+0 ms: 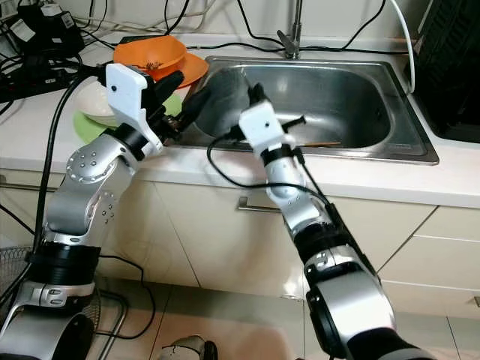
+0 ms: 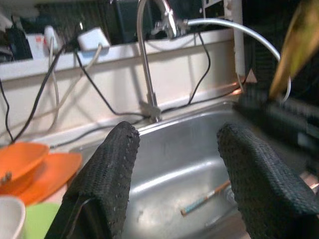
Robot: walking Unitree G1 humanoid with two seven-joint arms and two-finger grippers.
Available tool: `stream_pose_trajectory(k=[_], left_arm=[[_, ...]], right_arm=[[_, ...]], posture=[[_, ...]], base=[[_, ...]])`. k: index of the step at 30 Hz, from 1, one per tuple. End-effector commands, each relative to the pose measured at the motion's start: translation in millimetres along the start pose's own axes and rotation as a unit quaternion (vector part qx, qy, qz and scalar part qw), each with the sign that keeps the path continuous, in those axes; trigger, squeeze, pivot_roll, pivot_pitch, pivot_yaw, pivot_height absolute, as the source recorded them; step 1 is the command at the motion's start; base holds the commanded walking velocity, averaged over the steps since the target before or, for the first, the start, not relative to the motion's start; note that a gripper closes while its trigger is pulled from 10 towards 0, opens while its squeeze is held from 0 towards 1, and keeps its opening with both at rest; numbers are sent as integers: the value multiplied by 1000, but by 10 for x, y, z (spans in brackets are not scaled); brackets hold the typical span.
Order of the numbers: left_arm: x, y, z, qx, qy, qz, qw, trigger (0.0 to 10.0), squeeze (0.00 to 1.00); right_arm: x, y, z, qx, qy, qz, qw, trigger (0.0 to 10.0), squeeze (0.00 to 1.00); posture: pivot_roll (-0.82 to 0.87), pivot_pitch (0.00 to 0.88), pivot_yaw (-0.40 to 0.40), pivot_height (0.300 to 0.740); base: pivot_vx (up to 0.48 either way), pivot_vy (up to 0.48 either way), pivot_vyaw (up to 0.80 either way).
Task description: Kitchen organization
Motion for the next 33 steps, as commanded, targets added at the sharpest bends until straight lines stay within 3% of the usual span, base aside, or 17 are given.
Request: stream_pose_trajectory(k=[1,6,8,13,17,33], left_arm=[[-96,-75,37,7,-2,25,1000,10000,0],[-205,-184,-4,-1,-14,47,999,10000,0],[-322,-293,-88,-20,-33,75,996,10000,0],[-398,-378,-210,-47,-42,94,994,10000,0],[-385,-479,-377,-79,-54,104,990,10000,0],[-296,-834,-688,-107,-87,147,979,10000,0]], right_arm=[[-21,41,-49,-17,13,17,1000,10000,0],[-32,97,-99,-25,27,33,999,10000,0],[-74,133,-131,-31,60,60,996,10000,0],[-85,165,-160,-31,76,73,994,10000,0],[-57,212,-185,-26,76,73,994,10000,0],[-163,149,-81,-18,93,102,990,10000,0]], posture=[[211,18,79,740],[218,29,78,740],[213,40,81,740],[217,57,82,740],[242,86,84,740],[324,196,109,740]], base=[[0,0,0],[0,0,0],[0,0,0],[0,0,0],[0,0,0],[0,0,0]])
Point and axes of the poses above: a point about 5 cm out from each wrist's last joint towards the gripper, its own y axis pointing out of the wrist towards the gripper, its own x axis along the axis of the wrist's last joint, z = x × y, the point moved 1 cm from there along y, pointing out of the wrist towards the gripper, and after that the axes turned 8 degrees about y, right-handed, at the moved point
